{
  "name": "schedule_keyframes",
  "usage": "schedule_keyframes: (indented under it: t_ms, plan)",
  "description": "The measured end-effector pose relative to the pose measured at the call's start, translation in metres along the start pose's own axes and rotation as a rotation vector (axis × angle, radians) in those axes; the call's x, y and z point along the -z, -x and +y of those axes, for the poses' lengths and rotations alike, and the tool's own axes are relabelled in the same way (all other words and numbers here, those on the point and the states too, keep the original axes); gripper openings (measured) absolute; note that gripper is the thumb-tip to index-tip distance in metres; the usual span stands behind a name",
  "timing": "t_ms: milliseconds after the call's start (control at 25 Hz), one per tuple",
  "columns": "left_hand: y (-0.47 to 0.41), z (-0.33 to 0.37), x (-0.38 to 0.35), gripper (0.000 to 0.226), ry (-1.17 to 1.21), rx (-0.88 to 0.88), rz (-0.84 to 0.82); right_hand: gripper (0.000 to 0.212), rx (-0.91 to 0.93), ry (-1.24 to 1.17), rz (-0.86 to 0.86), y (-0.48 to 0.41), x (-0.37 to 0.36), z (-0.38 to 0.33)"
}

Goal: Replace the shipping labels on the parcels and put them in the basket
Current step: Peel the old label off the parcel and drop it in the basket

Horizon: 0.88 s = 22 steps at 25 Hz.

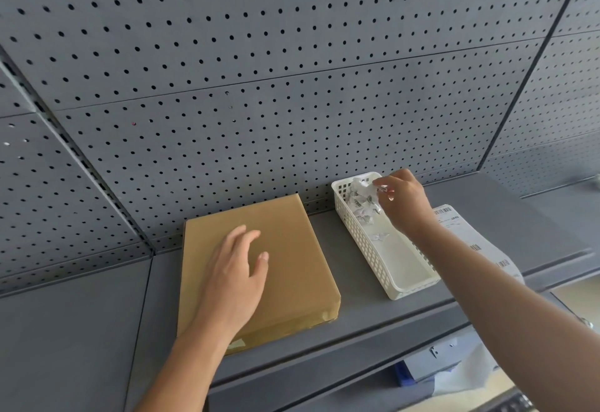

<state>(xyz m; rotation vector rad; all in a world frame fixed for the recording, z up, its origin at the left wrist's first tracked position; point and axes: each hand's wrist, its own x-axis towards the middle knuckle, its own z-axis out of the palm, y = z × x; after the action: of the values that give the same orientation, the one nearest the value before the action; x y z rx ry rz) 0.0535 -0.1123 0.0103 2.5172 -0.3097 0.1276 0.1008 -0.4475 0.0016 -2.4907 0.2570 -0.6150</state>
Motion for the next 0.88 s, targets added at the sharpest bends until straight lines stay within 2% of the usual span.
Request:
schedule_keyframes:
  t_ms: [480,680,880]
  plan:
    - [-0.008,0.041,-0.011,0.043,0.054,-0.060,-0.056,0.021,0.036,0.193,-0.158,-0.014,-0.017,-0.001]
    - [-0.011,0.041,-0.011,0.043,0.059,-0.038,-0.040,0.030,0.160,0.310,-0.243,-0.015,-0.025,0.001]
    - [-0.009,0.043,-0.013,0.042,0.070,-0.042,-0.031,0.031,0.001,0.189,-0.191,-0.020,-0.019,-0.001]
